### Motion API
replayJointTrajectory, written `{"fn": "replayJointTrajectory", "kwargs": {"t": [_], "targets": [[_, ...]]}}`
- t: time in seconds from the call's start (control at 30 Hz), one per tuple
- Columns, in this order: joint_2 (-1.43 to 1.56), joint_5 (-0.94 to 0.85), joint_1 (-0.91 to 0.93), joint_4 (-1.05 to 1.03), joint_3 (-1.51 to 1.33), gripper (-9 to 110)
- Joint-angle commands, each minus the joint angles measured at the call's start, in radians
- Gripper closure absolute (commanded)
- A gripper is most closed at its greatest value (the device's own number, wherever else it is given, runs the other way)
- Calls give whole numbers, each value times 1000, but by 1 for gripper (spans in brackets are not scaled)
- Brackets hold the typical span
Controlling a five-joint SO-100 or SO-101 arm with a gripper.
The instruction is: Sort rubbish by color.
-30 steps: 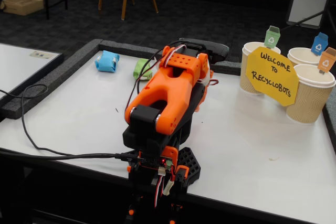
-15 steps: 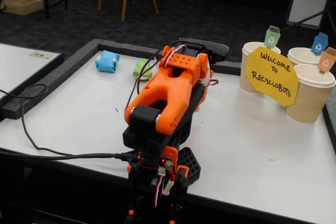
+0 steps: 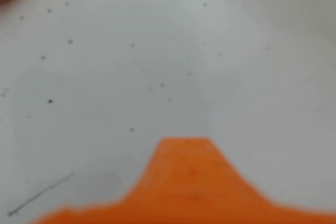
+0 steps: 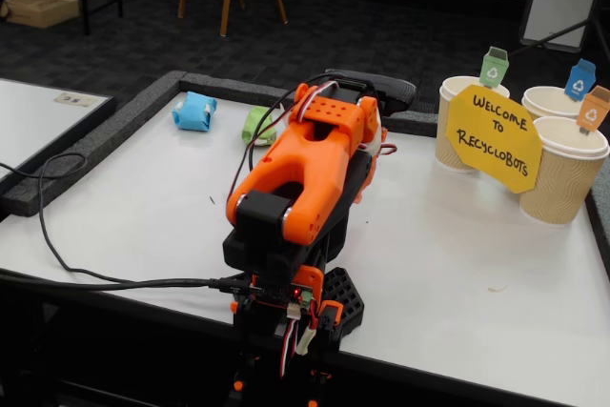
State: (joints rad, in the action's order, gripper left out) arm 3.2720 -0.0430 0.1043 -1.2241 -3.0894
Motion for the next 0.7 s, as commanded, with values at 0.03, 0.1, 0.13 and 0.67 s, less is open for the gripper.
{"fn": "replayJointTrajectory", "kwargs": {"t": [0.03,0.1,0.13,0.67], "targets": [[18,18,-17,5,74,101],[18,18,-17,5,74,101],[18,18,-17,5,74,101],[18,9,-17,6,74,101]]}}
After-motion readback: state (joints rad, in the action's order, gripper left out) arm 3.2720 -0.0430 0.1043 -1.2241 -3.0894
